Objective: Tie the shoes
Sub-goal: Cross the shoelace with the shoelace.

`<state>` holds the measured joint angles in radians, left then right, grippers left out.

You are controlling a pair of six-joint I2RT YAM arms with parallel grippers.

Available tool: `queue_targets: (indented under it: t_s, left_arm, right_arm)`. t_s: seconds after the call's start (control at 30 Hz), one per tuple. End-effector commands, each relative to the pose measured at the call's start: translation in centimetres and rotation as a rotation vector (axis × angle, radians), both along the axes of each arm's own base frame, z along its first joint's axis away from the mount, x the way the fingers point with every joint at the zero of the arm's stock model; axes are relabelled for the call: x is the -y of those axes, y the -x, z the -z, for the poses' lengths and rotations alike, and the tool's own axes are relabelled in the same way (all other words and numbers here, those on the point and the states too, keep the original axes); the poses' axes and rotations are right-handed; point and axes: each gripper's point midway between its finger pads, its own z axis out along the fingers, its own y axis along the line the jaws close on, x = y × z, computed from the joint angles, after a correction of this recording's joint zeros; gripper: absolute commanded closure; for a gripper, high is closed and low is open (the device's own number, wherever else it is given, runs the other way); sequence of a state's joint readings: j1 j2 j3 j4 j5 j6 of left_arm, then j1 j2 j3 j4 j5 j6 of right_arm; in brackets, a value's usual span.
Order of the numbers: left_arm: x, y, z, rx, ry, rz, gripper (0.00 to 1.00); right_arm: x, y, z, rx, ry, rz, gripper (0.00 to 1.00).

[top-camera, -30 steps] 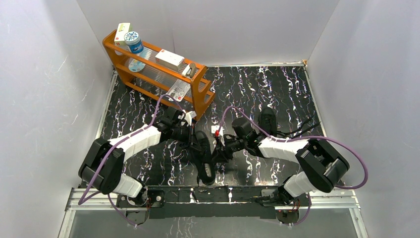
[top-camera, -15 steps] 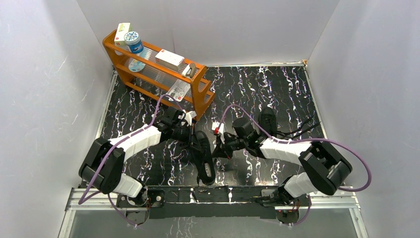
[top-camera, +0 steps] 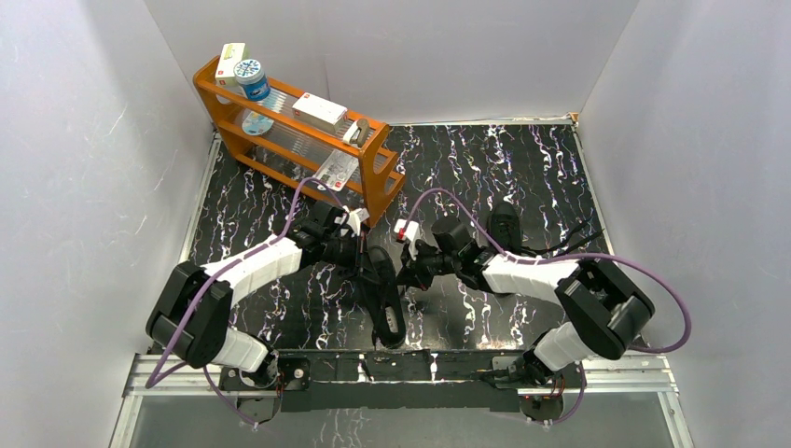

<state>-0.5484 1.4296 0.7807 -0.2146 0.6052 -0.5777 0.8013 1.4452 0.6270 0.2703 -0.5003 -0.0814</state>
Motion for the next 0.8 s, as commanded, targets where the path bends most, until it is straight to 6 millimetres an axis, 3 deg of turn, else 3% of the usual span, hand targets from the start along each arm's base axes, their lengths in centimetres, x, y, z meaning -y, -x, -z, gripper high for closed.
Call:
queue_targets:
  t_s: [0.0, 0.07, 0.2, 0.33, 0.47, 0.53, 0.77]
  left_arm:
    - [-0.1, 0.4, -1.0, -0.001, 0.005, 0.001, 1.0]
    - [-0.8, 0.5, -0.7, -0.016, -0.044, -0.015, 0.97]
    - [-3.3, 0.4, -1.2, -0.005, -0.195, -0.093, 0.7]
    - [-4.7, 0.7, -3.0, 0.021, -0.238, -0.134, 0.57]
    - [-2.3, 0.7, -7.2, 0.115, -0.035, -0.087, 0.41]
    - [-0.9, 0.5, -8.3, 0.137, 0.068, -0.078, 0.39]
    - [1.5, -1.3, -6.4, 0.114, 0.083, -0.023, 0.39]
  right_arm:
    - [-2.2, -1.4, -2.2, 0.06, -0.06, -0.027, 1.0]
    - [-1.9, -0.6, -2.1, 0.044, -0.059, -0.048, 1.0]
    - [-0.6, 1.4, -2.2, 0.026, -0.074, -0.067, 1.0]
    - [-0.1, 3.0, -2.4, -0.016, -0.09, -0.088, 1.0]
    - [-0.1, 3.4, -2.6, -0.034, -0.098, -0.086, 1.0]
    - [-0.2, 3.5, -2.6, -0.042, -0.103, -0.082, 1.0]
    - [-0.5, 3.4, -2.7, -0.067, -0.114, -0.061, 1.0]
